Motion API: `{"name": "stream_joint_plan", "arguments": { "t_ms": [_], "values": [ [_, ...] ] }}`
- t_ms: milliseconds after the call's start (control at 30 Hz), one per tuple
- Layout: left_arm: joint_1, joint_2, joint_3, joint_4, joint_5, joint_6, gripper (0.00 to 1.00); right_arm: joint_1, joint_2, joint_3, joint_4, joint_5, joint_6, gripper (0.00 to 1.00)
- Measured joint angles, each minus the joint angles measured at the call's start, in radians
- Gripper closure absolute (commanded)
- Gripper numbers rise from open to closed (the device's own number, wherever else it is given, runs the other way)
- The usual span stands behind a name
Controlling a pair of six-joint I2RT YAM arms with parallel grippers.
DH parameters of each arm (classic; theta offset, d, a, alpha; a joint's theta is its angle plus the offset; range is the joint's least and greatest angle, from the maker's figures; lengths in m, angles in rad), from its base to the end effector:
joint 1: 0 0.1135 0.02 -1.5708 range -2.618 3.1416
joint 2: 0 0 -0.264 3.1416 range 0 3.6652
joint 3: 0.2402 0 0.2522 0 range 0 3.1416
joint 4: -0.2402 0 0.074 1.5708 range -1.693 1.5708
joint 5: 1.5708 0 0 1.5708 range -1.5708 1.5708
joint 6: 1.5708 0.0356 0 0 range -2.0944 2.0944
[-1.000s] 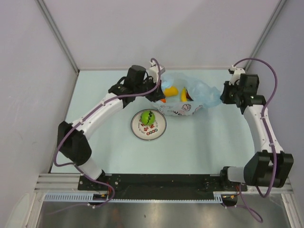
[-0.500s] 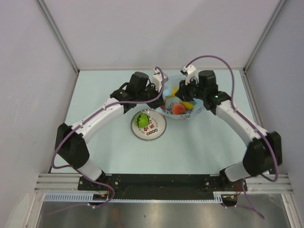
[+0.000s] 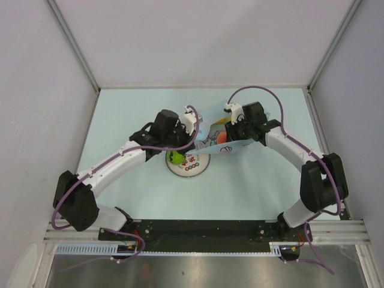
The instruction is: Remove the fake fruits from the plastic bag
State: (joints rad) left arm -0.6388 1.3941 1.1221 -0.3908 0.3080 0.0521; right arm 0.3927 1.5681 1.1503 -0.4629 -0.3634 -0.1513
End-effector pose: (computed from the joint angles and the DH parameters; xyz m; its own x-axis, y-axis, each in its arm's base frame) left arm 0.2430 -0.1939 0.2990 -0.4537 0.3988 -0.7969 0.7847 0.6026 -0.1452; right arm 0.3054 0.1402 0.2502 -0.6189 -0.4088 -0.6707 -0.6677 0.7236 0.1750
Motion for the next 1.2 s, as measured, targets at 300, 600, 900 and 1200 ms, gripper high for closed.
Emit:
{"name": "stream_joint_plan", "arguments": {
  "t_ms": [300, 600, 900, 1200],
  "values": [
    [-0.007, -0.001, -0.038, 0.024, -0.079, 0.066, 1.00, 0.037, 0.224, 0.078, 0.306, 0.101, -0.012, 0.31],
    [-0.009, -0.001, -0.038, 0.070, -0.116, 0.080, 1.00, 0.023, 0.376, 0.203, 0.383, 0.076, 0.101, 0.23],
    [-0.009, 0.016, -0.006, 0.071, -0.111, 0.081, 1.00, 0.035, 0.508, 0.357, 0.430, 0.145, 0.083, 0.23],
    [-0.009, 0.084, 0.106, 0.068, -0.095, 0.091, 1.00, 0.034, 0.655, 0.525, 0.438, 0.188, -0.223, 0.10]
  ]
}}
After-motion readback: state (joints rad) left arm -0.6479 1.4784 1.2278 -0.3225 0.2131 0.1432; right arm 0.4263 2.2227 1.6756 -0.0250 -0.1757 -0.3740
